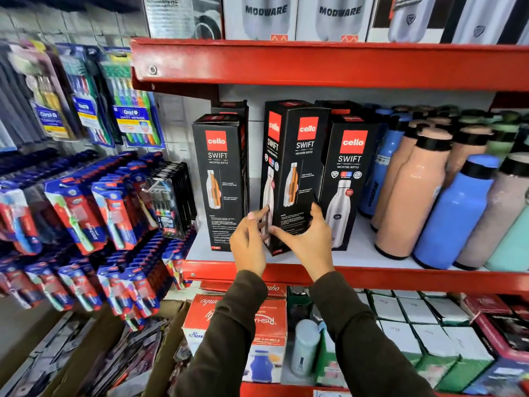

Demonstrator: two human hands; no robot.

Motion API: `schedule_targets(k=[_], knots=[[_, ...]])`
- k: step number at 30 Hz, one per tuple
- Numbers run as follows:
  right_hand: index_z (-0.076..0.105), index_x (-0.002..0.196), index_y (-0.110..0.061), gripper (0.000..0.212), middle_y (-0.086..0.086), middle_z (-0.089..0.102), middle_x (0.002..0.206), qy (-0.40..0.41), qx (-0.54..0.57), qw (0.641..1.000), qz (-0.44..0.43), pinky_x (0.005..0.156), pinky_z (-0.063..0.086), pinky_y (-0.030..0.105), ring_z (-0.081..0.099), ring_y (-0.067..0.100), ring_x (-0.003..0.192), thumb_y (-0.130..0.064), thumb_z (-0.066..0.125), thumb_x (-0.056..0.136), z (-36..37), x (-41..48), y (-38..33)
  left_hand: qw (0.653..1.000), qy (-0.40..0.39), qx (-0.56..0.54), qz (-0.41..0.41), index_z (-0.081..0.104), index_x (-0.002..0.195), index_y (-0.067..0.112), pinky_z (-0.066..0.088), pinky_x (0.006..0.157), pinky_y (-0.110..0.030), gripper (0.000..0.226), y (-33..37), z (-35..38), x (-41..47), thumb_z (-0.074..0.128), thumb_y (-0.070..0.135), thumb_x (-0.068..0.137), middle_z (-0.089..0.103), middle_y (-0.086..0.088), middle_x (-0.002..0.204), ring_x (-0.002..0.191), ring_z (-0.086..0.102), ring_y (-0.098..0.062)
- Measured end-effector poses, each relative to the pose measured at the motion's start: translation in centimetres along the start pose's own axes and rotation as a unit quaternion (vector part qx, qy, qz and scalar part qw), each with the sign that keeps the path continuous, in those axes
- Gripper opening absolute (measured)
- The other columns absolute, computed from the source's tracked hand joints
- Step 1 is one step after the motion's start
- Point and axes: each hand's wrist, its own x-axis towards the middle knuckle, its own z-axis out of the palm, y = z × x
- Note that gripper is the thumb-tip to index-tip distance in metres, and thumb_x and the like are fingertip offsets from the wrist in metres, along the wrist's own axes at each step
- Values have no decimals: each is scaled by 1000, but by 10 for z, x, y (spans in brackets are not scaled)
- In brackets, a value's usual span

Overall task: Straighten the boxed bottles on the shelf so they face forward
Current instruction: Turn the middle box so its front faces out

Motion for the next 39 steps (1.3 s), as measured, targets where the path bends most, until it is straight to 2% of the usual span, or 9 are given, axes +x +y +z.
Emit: schedule_targets(k=[3, 7, 12, 14, 18, 21, 27, 33, 39], knots=[[49, 127, -30, 83, -11, 68, 114, 5, 20, 1000, 13, 90, 58, 32, 67, 9, 106, -51, 87, 56, 0, -1, 1, 1000, -11, 19, 21, 74, 111, 19, 54, 98, -49, 37, 2, 1, -1, 40, 32, 104, 73, 10, 114, 112, 66, -18], [45, 136, -21, 95, -5, 66, 124, -14, 46, 998, 28, 97, 55, 37, 64, 13, 114, -46, 87, 55, -2, 1, 4, 990, -26, 114, 84, 56, 137, 19, 38, 112, -25, 36, 0, 2, 4, 38, 23, 105, 56, 6, 138, 131, 49, -4], [39, 127, -58, 84, -45, 55, 112, -38, 57, 998, 9, 85, 42, -2, 52, -22, 110, -46, 86, 59, -8, -4, 0, 988, -56, 142, 2, 41, 146, 10, 31, 115, -26, 42, -8, 2, 17, 38, 16, 105, 47, -8, 149, 137, 42, -15], [34, 135, -57, 88, -38, 53, 127, -54, 68, 996, 3, 97, 43, 7, 50, -14, 121, -42, 83, 63, -7, -4, 2, 986, -51, 155, -14, 44, 144, 8, 34, 111, -25, 40, -13, 0, 20, 38, 17, 105, 51, -8, 143, 130, 47, -16], [15, 155, -36, 102, -25, 36, 148, -102, 75, 992, 2, 118, 34, 36, 37, 2, 141, -40, 71, 69, -5, -3, 7, 986, -31, 164, -3, 49, 139, 10, 31, 84, 4, 36, -18, -2, 17, 40, 16, 104, 53, 7, 121, 111, 48, -6], [14, 156, -31, 93, -16, 30, 157, -115, 49, 992, -18, 121, 29, 42, 29, 7, 147, -29, 69, 81, -5, -2, 9, 986, -21, 163, 10, 48, 138, 11, 36, 89, -11, 35, -16, 0, 16, 39, 16, 104, 55, 6, 118, 109, 51, -9], [23, 155, -21, 71, 0, 33, 160, -119, 33, 992, -34, 118, 34, 47, 32, 13, 147, -8, 58, 95, -1, 3, 13, 982, 3, 184, 40, 46, 138, 8, 34, 85, 2, 35, -15, 5, 13, 40, 13, 104, 60, -4, 124, 111, 55, -15], [26, 153, -25, 70, -11, 46, 137, -95, -14, 995, -36, 104, 31, 5, 40, -9, 127, -1, 56, 94, 4, 9, 20, 978, -2, 206, 37, 46, 139, 6, 41, 106, -29, 37, -17, 12, 12, 40, 6, 102, 59, -13, 134, 124, 55, -24], [29, 153, -17, 65, 10, 52, 146, -92, -51, 994, -14, 105, 31, 17, 43, 3, 125, -3, 56, 96, 8, 10, 27, 974, -13, 224, 24, 46, 137, 9, 38, 99, -21, 39, -23, 15, 13, 38, 2, 100, 60, -9, 133, 121, 56, -19]])
